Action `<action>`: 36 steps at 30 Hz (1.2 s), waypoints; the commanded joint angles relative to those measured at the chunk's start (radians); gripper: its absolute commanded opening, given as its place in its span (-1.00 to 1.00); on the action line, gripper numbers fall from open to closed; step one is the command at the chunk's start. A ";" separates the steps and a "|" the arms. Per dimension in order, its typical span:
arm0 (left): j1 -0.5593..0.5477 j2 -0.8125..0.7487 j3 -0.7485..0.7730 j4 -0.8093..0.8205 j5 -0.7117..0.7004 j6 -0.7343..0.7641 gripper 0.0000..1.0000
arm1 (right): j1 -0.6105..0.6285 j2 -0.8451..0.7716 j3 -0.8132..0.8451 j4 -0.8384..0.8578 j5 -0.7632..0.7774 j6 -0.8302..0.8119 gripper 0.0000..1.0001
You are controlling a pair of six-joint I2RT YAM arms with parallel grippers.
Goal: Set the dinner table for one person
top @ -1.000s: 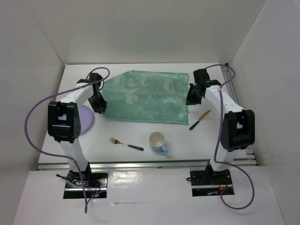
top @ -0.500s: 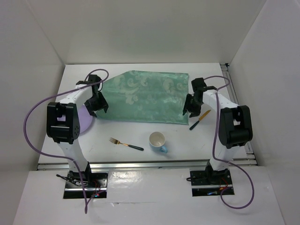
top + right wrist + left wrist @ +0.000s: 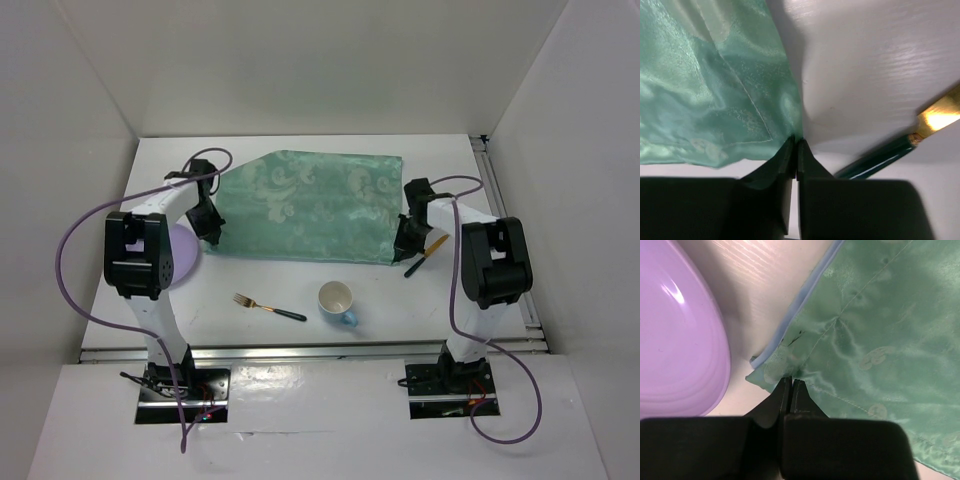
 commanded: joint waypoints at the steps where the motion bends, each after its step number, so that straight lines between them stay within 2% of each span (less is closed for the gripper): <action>1: 0.002 -0.006 0.041 -0.016 -0.027 0.012 -1.00 | 0.015 0.026 -0.029 0.057 -0.003 0.023 -0.96; 4: 0.002 -0.024 0.053 -0.027 -0.036 0.012 -1.00 | 0.015 0.005 0.027 0.031 0.051 0.034 -1.00; 9: 0.002 -0.054 0.122 -0.052 -0.055 0.022 -1.00 | 0.015 -0.101 0.239 -0.024 0.095 0.043 -1.00; 14: 0.002 -0.063 0.179 -0.090 -0.055 0.031 -1.00 | 0.015 -0.101 0.420 -0.069 0.106 0.034 -1.00; 18: 0.002 -0.072 0.179 -0.090 -0.046 0.040 -1.00 | 0.015 -0.090 0.462 -0.087 0.097 0.023 -1.00; 24: 0.002 -0.092 0.084 -0.090 -0.007 0.040 -1.00 | 0.015 -0.070 0.473 -0.087 0.097 0.023 -1.00; 25: 0.002 -0.106 0.067 -0.078 0.006 0.040 -0.96 | 0.015 -0.070 0.463 -0.087 0.097 0.023 -1.00; 27: 0.002 -0.127 0.002 -0.049 0.052 0.040 -0.70 | 0.015 -0.070 0.438 -0.077 0.097 0.023 -1.00; 28: 0.002 -0.148 -0.019 -0.038 0.053 0.040 -0.36 | 0.015 -0.079 0.428 -0.077 0.097 0.023 -1.00; 31: 0.002 -0.149 -0.062 -0.007 0.066 0.040 -0.13 | 0.015 -0.080 0.405 -0.077 0.097 0.023 -1.00; 36: 0.002 -0.075 -0.048 0.011 0.057 0.040 0.08 | 0.015 -0.080 0.396 -0.067 0.097 0.023 -1.00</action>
